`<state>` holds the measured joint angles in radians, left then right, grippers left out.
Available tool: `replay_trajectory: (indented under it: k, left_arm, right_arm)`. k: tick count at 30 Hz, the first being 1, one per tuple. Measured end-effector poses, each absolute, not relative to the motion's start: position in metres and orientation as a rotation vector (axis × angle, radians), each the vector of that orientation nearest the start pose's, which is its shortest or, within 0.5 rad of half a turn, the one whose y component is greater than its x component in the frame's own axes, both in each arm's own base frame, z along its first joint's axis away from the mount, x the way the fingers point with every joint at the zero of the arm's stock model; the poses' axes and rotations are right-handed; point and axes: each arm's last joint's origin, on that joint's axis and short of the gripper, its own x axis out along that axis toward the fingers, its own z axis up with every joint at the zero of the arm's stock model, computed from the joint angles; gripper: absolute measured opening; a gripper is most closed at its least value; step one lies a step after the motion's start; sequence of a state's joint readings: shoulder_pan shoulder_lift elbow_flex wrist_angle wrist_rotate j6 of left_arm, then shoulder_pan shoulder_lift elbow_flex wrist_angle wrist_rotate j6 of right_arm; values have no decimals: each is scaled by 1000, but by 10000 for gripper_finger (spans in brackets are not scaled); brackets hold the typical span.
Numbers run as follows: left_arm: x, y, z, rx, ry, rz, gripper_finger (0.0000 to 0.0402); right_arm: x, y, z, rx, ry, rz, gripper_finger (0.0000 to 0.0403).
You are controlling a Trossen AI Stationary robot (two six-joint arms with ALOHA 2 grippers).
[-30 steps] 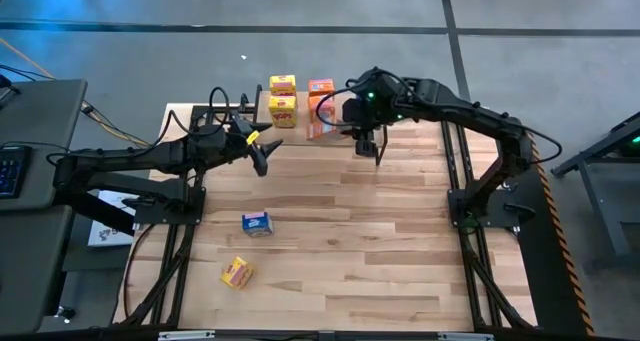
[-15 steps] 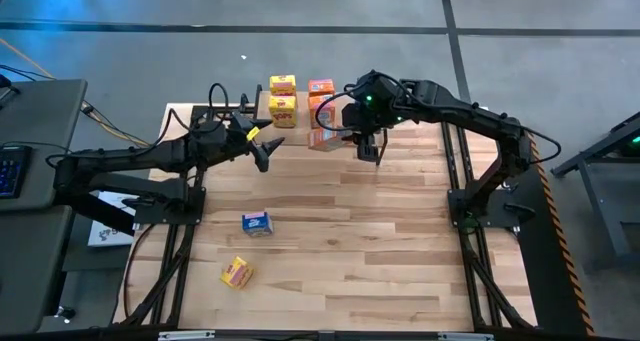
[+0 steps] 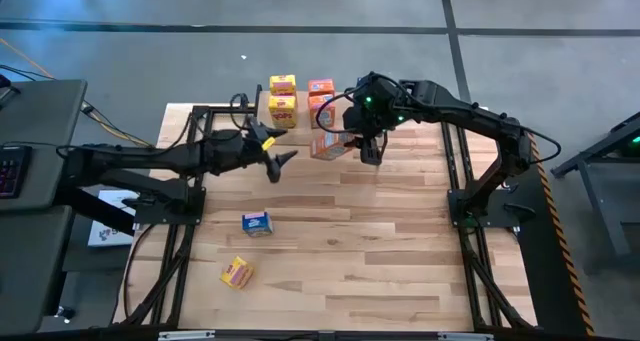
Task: Stack cereal on shelf
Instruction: Put the orange cereal box on the shelf aligned with the other orange cereal boxes
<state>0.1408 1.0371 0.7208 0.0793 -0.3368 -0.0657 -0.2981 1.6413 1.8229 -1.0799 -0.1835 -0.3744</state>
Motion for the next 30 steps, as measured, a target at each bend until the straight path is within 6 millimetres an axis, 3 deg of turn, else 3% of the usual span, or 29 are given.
replay_trajectory:
  k: [12,30]
  left_arm:
    - [265,31,271,0,172,307,310]
    - [277,36,272,-99,112,282,310]
  right_arm:
    - [314,-91,393,-111,896,56,130]
    - [314,-83,392,-66,911,91,130]
